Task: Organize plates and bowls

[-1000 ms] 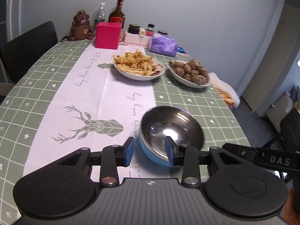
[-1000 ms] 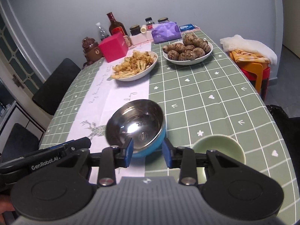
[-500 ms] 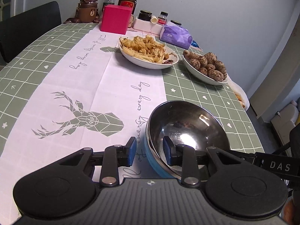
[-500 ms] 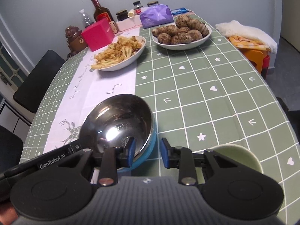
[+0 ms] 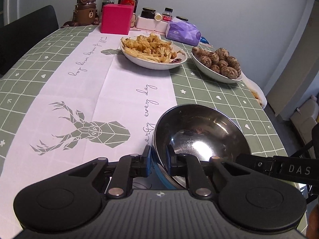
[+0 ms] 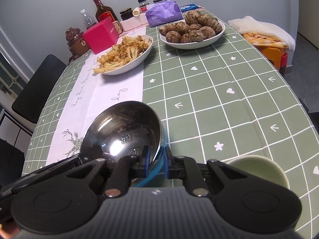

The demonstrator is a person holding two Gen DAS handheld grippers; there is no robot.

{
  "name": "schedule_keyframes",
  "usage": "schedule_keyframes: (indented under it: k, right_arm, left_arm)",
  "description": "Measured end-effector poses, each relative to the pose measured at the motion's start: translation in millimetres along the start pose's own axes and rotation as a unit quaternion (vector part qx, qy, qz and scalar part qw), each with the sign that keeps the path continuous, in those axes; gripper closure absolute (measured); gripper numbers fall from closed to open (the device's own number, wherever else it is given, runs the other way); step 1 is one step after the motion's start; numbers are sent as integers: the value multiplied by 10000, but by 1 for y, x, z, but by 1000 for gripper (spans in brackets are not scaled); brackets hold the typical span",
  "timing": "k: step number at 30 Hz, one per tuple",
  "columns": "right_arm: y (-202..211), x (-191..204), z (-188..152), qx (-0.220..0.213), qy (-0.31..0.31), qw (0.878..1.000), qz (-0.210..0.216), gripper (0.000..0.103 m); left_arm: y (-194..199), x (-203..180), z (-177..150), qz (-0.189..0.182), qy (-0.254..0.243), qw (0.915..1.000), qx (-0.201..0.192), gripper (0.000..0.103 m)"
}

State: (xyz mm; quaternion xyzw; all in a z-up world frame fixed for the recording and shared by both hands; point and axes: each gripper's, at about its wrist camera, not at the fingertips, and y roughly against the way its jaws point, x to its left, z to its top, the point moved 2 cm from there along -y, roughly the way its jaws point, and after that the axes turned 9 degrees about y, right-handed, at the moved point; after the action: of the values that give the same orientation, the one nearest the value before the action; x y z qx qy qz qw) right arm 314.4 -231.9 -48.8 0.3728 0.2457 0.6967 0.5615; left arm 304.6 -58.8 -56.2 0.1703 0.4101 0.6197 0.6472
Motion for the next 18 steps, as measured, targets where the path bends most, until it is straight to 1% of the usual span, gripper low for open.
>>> schedule_keyframes:
  k: [3, 9, 13, 18]
  right_arm:
    - [7, 2, -1, -36, 33, 10000, -6, 92]
    - [26, 8, -9, -16, 132, 9999, 46, 93]
    - [44, 11, -19, 7, 91, 9998, 178, 93]
    - [76, 18, -37, -1, 206, 9992, 336, 94]
  left_arm:
    - [8, -3, 0, 6, -87, 10000, -18, 87]
    - [33, -9, -6, 156, -305, 9994, 34, 87]
    - [55, -11, -15, 231, -359, 9991, 41, 87]
    - [88, -12, -33, 289, -573, 9979, 41, 86]
